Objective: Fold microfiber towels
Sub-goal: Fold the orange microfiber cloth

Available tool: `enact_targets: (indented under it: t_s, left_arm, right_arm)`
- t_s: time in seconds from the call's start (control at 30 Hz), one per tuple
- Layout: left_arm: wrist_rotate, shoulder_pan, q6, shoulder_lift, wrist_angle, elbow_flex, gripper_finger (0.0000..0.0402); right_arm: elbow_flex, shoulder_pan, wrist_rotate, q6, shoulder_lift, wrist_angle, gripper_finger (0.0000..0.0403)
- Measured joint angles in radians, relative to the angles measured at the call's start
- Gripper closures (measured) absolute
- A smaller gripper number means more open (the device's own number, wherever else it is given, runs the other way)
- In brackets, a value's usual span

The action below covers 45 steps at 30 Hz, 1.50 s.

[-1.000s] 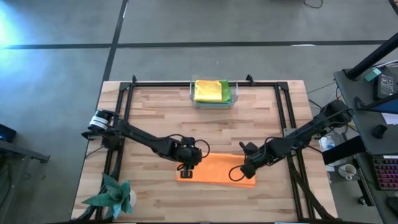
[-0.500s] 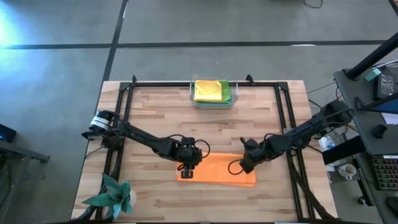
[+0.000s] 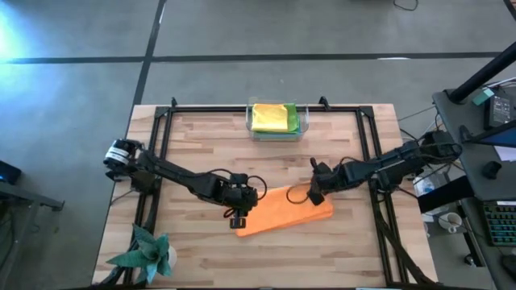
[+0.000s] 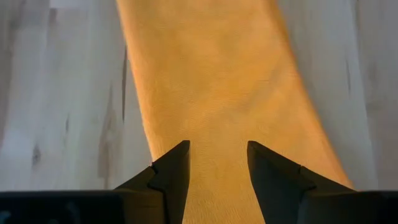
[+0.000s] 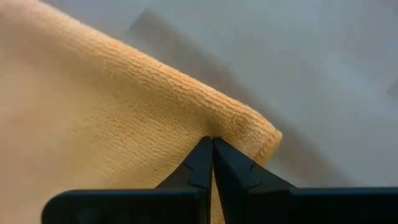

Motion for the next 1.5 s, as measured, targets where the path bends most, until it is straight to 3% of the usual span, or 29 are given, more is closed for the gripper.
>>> enact_targets:
  t_s: [0.33,0.53,0.8,1.0,1.5]
  left_arm:
    - [-0.009,0.000,0.000,-0.047,-0.097,0.001,0.0257]
    - [-0.026,-0.001,0.000,-0.077,-0.226,0.001,0.0257]
    - [-0.048,-0.002,0.000,-0.121,-0.244,0.001,0.0257]
    - [-0.096,-0.002,0.007,-0.134,-0.294,0.001,0.0257]
    - [-0.146,-0.004,0.061,-0.147,-0.390,-0.077,0.0257]
  right_arm:
    - [-0.002,-0.257,0.010,-0.242,0.003,0.088,0.0392]
    - [0.047,-0.294,-0.017,-0.234,-0.010,0.061,0.0392]
    - [0.187,-0.135,-0.018,-0.139,-0.031,0.062,0.0392]
    - [0.292,0.006,-0.013,-0.005,0.030,0.125,0.0392]
    - [0.697,0.195,-0.012,0.066,0.464,0.059,0.0392]
